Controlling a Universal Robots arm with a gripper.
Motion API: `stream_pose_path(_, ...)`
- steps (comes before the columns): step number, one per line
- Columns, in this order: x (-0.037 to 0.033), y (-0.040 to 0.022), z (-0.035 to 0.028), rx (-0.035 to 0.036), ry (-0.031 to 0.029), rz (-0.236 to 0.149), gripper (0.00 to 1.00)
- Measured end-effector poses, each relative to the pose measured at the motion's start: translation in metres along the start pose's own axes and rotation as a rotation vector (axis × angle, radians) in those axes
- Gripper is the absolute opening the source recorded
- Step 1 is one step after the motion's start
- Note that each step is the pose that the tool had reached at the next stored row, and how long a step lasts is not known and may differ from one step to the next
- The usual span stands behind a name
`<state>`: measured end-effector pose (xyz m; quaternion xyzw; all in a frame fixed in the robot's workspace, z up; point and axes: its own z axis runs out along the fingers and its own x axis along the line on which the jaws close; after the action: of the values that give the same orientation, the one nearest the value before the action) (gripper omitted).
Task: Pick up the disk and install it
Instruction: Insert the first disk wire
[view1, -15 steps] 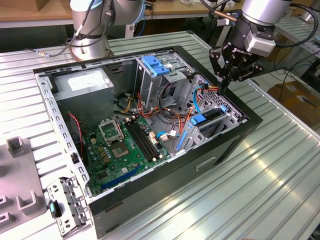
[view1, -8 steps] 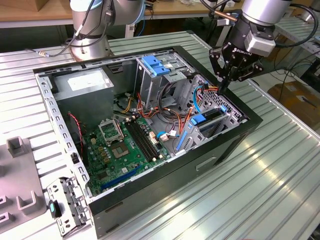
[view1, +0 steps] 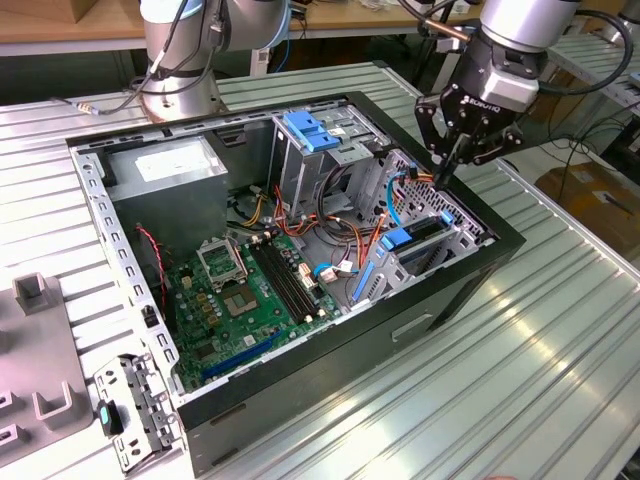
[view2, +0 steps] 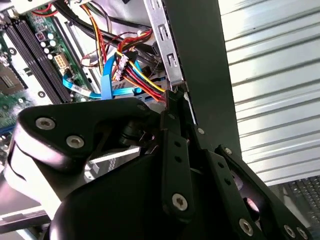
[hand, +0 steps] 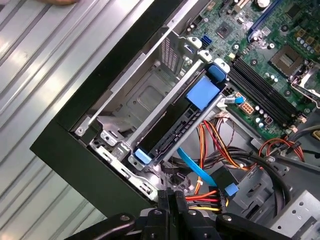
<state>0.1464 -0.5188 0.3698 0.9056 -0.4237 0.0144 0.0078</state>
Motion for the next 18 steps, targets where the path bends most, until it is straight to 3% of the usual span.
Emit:
stream_pose_path(11,0.0,-0.0001,0.0013,-0.0075,-0.0004,0.227,0.16)
stream_pose_path(18,0.0,-0.0001,0.0018,-0.0113,-0.0006,0.345,0.16)
